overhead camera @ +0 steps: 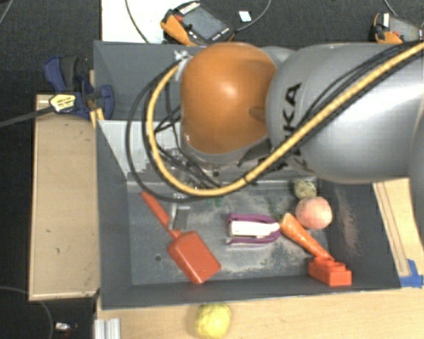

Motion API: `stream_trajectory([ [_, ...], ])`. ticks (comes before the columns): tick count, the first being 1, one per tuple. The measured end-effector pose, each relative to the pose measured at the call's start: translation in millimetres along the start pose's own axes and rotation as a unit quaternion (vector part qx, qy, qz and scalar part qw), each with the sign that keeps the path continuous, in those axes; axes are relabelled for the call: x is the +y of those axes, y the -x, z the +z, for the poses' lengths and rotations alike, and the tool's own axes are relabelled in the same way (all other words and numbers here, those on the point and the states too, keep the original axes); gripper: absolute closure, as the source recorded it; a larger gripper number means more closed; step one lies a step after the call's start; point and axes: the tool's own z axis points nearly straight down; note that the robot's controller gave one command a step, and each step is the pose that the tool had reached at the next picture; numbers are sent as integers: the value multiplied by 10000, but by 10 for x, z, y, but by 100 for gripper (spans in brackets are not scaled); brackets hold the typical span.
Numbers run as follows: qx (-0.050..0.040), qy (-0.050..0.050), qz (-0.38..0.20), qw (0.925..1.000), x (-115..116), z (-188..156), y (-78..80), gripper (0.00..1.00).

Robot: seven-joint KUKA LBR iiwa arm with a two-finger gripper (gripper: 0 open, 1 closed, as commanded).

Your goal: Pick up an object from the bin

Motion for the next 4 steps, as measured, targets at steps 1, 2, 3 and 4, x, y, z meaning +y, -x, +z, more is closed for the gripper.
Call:
stream_trajectory([
  [1,-37,7,28,10000,-13,-40,19,0],
  [2,-47,17,1072,9942,-41,827,184,0],
  [3,-57,36,3185,9479,-188,831,437,0],
  [4,-22,14,3225,9466,-44,1032,105,0],
])
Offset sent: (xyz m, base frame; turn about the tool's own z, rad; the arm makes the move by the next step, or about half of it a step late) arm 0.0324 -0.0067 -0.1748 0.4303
